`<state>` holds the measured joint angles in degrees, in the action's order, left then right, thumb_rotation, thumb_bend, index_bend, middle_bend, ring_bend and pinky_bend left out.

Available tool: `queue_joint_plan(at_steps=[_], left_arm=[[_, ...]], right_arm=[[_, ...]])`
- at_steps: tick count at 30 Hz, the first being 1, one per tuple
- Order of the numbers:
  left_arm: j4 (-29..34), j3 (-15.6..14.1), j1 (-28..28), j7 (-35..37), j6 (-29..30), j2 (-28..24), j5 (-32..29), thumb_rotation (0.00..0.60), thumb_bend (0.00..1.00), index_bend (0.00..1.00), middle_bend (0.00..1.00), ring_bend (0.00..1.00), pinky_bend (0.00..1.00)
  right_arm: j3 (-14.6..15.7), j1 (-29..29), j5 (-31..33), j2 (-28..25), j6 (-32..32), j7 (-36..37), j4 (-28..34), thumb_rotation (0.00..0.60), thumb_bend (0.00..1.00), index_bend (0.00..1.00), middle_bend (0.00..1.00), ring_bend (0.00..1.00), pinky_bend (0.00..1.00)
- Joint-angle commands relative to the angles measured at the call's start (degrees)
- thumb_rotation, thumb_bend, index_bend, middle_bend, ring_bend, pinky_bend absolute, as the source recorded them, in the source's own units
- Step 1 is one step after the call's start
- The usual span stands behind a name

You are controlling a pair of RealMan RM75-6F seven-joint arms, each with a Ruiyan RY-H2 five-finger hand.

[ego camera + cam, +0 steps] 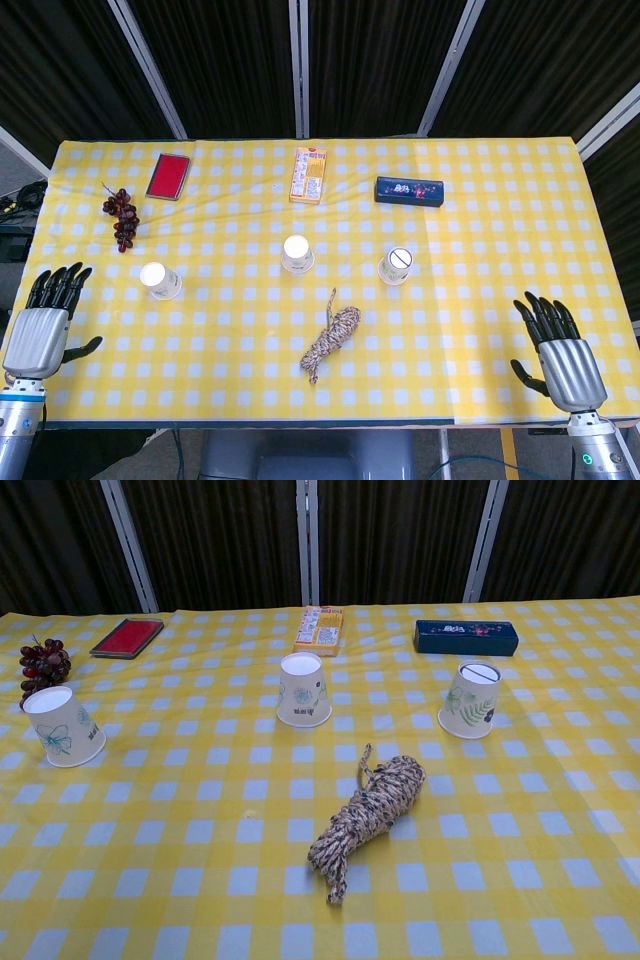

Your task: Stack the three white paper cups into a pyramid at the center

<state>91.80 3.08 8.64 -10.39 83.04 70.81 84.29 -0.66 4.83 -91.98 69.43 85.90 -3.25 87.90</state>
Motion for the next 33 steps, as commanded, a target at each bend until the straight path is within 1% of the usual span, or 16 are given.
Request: queue_joint_plan(at_steps=[1,9,15,16,18,19,21,24,29,31,33], left_arm=[[0.05,-0.02,-0.04,-0.05,0.05,0.01,-0.01,0.6,0.0,0.0,0.0,0.0,0.0],[0.08,-0.02,0.05,-0.1,-0.08,0.06,0.03,0.6,0.0,0.0,0.0,0.0,0.0],[-0.47,0.83,0.83,0.76,-1.41,-0.01,-1.25,0.6,0.0,0.0,0.0,0.0,0.0],[-0.46,1.13,1.12,0.99,-1.98,-0.2,-1.8,0.6,0.01,0.0,0.0,0.0,0.0],[-0.34,1.93,1.75,1.77,-3.1,-0.41,-3.04,0.6,0.06,0.0,0.0,0.0,0.0],[-0.29,2.54,2.23,2.4,-3.9,-0.46,-3.92,0.6,0.08,0.0,0.0,0.0,0.0],[-0.46,3.67,3.42,2.83,-6.02,-0.6,-5.89,0.6,0.1,0.04,0.0,0.0,0.0],[-0.83,5.34,5.97,2.28,-10.32,-0.91,-8.98,0.6,0.15,0.14,0.0,0.0,0.0],[-1.15,7.03,9.4,0.98,-16.61,-1.33,-13.73,0.6,0.15,0.2,0.0,0.0,0.0],[-1.85,7.74,11.35,-0.53,-19.87,-1.11,-16.61,0.6,0.15,0.21,0.0,0.0,0.0],[-2.39,8.13,12.51,-1.57,-21.57,-0.77,-18.43,0.6,0.15,0.23,0.0,0.0,0.0]], right_arm=[[0.08,-0.08,-0.08,-0.1,0.08,0.05,0.02,0.6,0.17,0.01,0.0,0.0,0.0],[0.18,-0.15,-0.25,-0.36,0.18,0.26,0.44,0.6,0.17,0.01,0.0,0.0,0.0],[-0.18,0.34,0.69,-0.04,-0.98,0.51,0.09,0.6,0.17,0.01,0.0,0.0,0.0],[-0.26,0.44,0.86,0.03,-1.2,0.62,-0.09,0.6,0.17,0.01,0.0,0.0,0.0],[-0.36,0.55,1.19,0.1,-1.52,0.75,-0.4,0.6,0.17,0.01,0.0,0.0,0.0],[-0.47,0.64,1.36,0.14,-1.67,0.85,-0.53,0.6,0.17,0.01,0.0,0.0,0.0],[-0.5,0.72,1.67,0.19,-2.0,1.08,-0.72,0.6,0.17,0.01,0.0,0.0,0.0],[-0.64,0.89,1.92,0.16,-2.27,1.55,-0.94,0.6,0.17,0.01,0.0,0.0,0.0],[-0.8,1.0,2.14,0.11,-2.38,2.13,-1.05,0.6,0.17,0.01,0.0,0.0,0.0],[-1.02,1.09,2.04,0.33,-2.07,2.71,-1.46,0.6,0.17,0.01,0.0,0.0,0.0],[-1.07,1.14,2.19,0.44,-2.21,3.03,-1.75,0.6,0.17,0.01,0.0,0.0,0.0]])
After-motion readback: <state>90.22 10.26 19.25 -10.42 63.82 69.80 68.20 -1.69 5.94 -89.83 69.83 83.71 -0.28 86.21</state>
